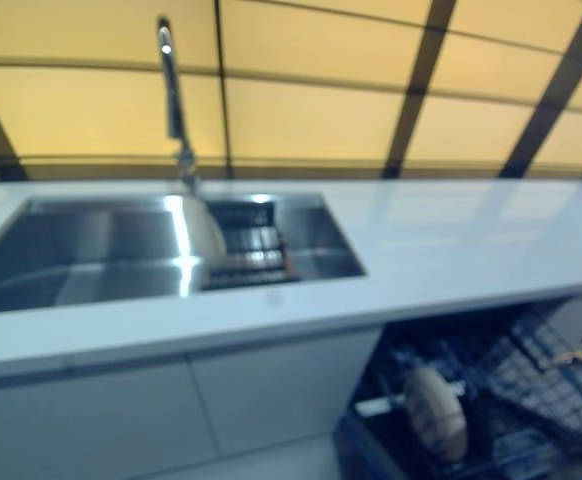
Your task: Take plates into dishwasher
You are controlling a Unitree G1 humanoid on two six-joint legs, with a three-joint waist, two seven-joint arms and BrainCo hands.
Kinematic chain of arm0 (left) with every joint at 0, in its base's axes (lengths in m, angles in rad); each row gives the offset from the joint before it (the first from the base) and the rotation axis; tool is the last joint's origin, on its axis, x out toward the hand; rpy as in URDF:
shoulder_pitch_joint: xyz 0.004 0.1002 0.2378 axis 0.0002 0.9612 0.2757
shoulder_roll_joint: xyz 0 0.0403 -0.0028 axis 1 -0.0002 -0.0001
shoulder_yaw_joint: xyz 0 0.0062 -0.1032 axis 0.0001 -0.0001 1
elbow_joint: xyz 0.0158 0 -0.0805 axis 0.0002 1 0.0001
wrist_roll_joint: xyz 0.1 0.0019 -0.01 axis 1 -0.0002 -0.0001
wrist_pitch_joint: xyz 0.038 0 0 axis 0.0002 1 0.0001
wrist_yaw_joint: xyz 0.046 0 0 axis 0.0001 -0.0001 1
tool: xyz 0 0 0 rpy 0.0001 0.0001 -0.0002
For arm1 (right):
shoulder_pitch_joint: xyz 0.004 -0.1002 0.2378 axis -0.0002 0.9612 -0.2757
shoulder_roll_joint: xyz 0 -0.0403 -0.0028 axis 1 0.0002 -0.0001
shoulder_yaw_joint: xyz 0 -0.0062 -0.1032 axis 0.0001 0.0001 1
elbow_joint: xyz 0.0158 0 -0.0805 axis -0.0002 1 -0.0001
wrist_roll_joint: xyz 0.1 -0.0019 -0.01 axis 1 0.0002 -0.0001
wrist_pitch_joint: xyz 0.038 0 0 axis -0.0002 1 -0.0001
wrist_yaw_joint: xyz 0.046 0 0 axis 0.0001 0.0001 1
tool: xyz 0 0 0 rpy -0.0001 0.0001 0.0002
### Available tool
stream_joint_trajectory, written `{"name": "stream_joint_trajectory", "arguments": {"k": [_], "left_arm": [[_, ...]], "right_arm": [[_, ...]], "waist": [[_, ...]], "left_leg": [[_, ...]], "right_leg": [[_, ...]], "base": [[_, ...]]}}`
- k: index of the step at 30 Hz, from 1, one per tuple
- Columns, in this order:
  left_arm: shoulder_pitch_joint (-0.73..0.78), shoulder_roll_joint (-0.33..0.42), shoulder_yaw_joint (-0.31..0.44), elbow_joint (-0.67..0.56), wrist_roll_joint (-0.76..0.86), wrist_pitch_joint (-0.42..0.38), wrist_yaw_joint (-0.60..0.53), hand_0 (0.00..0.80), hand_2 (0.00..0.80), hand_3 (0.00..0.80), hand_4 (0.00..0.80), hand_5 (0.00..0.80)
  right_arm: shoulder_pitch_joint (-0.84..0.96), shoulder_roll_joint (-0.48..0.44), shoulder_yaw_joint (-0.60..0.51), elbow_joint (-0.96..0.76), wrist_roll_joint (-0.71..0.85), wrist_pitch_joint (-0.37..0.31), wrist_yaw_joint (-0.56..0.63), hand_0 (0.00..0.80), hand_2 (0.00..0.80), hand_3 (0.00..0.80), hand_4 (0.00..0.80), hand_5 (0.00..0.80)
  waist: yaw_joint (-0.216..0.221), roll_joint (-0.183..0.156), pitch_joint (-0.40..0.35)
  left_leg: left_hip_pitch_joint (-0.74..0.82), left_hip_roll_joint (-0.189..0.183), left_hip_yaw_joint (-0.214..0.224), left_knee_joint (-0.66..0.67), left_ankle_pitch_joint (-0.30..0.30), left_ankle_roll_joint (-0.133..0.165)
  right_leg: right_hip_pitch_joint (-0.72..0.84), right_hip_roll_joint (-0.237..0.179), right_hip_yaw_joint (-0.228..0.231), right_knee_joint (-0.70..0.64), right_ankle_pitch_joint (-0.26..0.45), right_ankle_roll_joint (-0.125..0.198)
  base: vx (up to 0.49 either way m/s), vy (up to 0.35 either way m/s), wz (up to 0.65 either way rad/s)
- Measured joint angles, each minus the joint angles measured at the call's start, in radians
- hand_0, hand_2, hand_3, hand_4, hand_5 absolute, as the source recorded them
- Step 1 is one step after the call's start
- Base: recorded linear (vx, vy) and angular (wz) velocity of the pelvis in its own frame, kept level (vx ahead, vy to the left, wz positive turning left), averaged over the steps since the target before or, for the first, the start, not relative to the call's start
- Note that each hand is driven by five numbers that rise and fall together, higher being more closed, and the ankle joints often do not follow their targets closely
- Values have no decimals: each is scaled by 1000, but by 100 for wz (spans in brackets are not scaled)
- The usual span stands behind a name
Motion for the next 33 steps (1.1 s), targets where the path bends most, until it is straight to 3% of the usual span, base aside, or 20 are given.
{"name": "stream_joint_trajectory", "arguments": {"k": [5, 9, 12, 16, 20, 21, 27, 33], "left_arm": [[1, 0, -1, 3, -1, -6, 6, 0, 0, 0, 0, 0], [3, -1, -2, 25, -9, -6, 13, 0, 0, 0, 0, 0], [3, -1, -3, 28, -10, -4, 13, 0, 0, 0, 0, 0], [-5, -2, -6, 28, -11, -3, 13, 0, 0, 0, 0, 0], [-4, -5, -23, 27, -11, 4, 13, 0, 0, 0, 0, 0], [-5, -6, -24, 24, -11, 5, 13, 0, 0, 0, 0, 0], [-1, -4, -46, 18, -10, 14, 17, 0, 0, 0, 0, 0], [2, -2, -62, 17, -9, 15, 23, 0, 0, 0, 0, 0]], "right_arm": [[-103, -61, -2, -2, 74, 32, -102, 0, 0, 0, 0, 0], [-311, -65, 111, -5, 191, 46, -250, 0, 0, 0, 0, 0], [-398, -62, 179, -38, 228, 8, -301, 0, 0, 0, 0, 0], [-463, -55, 261, -97, 220, -98, -333, 0, 0, 0, 0, 0], [-521, -23, 355, -167, 109, -199, -385, 0, 0, 0, 0, 0], [-537, -12, 384, -222, 59, -236, -395, 0, 0, 0, 0, 0], [-643, 31, 540, -311, -200, -324, -513, 0, 0, 0, 0, 0], [-671, 53, 606, -367, -322, -389, -587, 0, 0, 0, 0, 0]], "waist": [[4, -4, -10], [5, -3, -13], [22, -1, -17], [52, 0, -21], [61, 1, -26], [84, 0, -28], [122, -22, -42], [160, -44, -41]], "left_leg": [[1, 1, 0, 0, 0, 0], [5, -1, -1, 0, 1, 0], [7, -2, -3, 0, 1, 0], [-6, -6, -23, 0, 2, 1], [-9, -12, -42, 1, 4, 3], [-11, -14, -53, 1, 5, 3], [-42, -19, -96, 2, 12, 1], [-62, -31, -115, 2, 23, 5]], "right_leg": [[1, 1, 1, 0, 0, 0], [6, 0, -1, 0, 1, 0], [8, -1, -3, 0, 1, 1], [8, -2, -11, 0, 0, 0], [13, -4, -27, 0, -1, 0], [17, -4, -28, 0, -3, 0], [12, -2, -56, 0, -16, 2], [11, -7, -57, 0, -26, 7]], "base": [[-2, 8, 0], [2, 56, 1], [8, 31, 3], [40, 28, 13], [28, 11, 16], [51, 14, 21], [17, -26, 22], [23, -45, 23]]}}
